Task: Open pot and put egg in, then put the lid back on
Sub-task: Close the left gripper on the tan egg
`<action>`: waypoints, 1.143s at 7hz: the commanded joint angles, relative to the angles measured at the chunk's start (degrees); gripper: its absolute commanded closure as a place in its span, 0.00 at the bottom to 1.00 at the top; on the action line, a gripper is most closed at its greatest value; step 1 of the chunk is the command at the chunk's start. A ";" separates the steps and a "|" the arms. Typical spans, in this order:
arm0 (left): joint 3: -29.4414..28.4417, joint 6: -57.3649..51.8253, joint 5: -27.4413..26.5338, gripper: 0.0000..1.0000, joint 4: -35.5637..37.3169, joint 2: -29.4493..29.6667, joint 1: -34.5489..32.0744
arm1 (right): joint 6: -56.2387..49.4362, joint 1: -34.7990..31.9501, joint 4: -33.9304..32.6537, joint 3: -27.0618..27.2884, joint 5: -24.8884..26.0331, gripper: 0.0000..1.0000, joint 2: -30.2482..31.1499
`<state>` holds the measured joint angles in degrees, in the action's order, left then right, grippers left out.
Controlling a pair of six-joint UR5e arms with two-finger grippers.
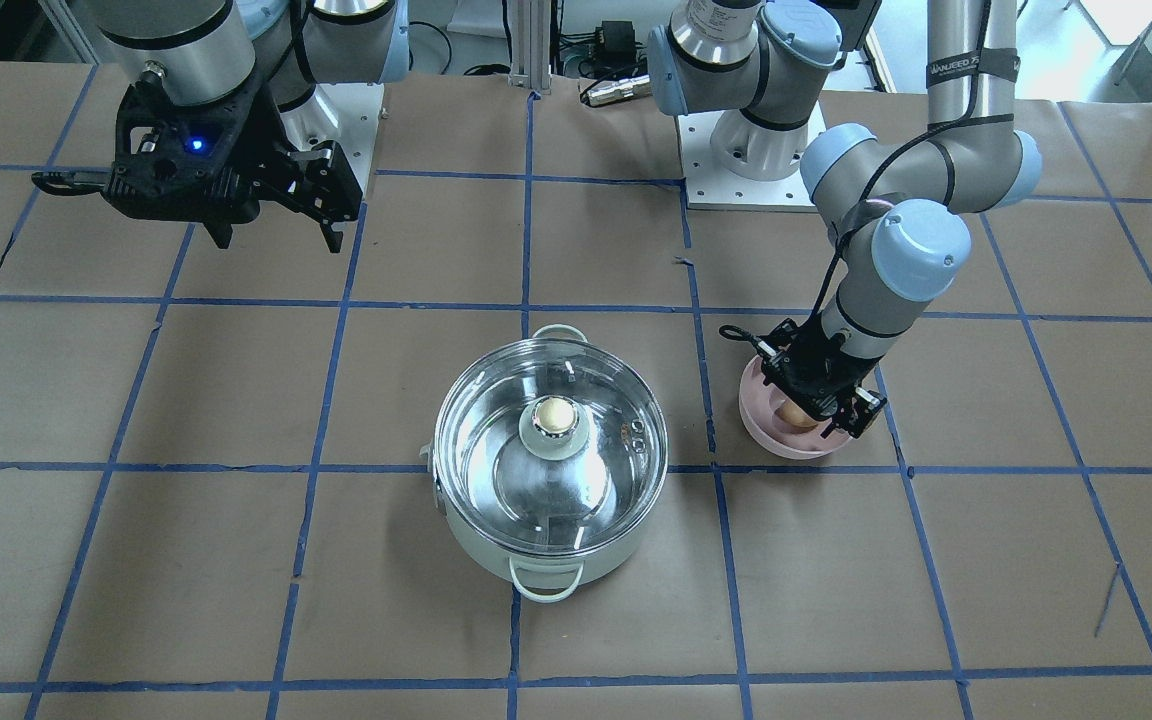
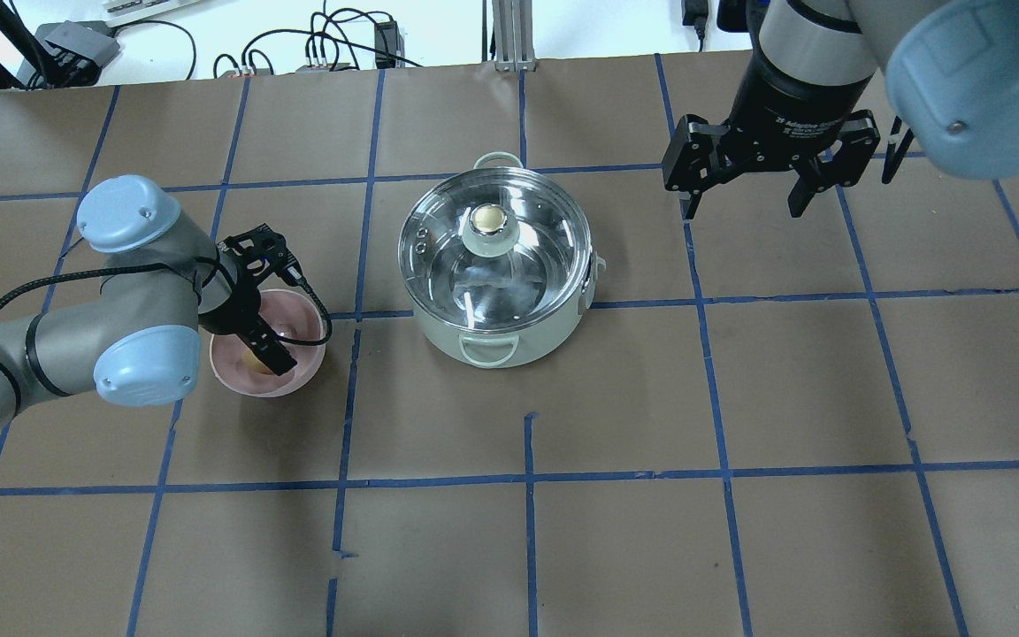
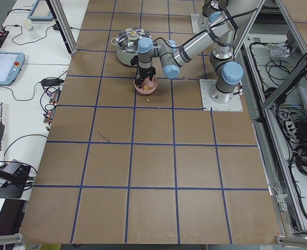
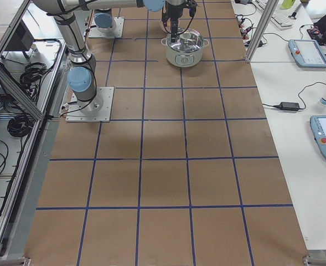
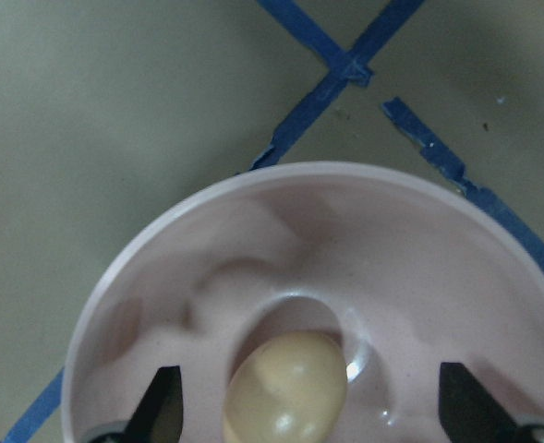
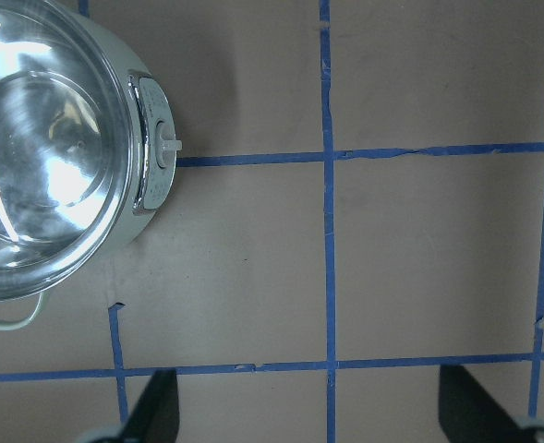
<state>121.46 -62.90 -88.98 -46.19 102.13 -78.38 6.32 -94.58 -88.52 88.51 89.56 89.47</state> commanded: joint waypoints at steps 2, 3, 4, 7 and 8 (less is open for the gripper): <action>-0.44 -5.12 -0.14 0.01 0.23 2.55 0.16 | 0.01 -0.07 0.01 0.00 -0.09 0.00 0.00; -0.44 -5.12 -0.15 0.01 0.23 2.64 0.16 | 0.01 -0.34 -0.07 0.00 -0.09 0.00 0.00; -0.44 -5.12 -0.23 0.01 0.14 2.64 0.16 | 0.01 -0.25 -0.08 0.00 -0.09 0.00 0.00; -0.53 -5.04 0.47 0.02 -0.13 3.16 0.16 | 0.01 -0.25 0.01 0.00 -0.09 0.00 0.00; -0.53 -4.95 0.56 0.02 -0.13 3.17 0.16 | 0.01 -0.16 0.01 0.00 -0.09 0.00 0.00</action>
<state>120.97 -67.92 -88.65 -46.32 105.18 -78.22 6.33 -94.82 -88.53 88.51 89.47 89.47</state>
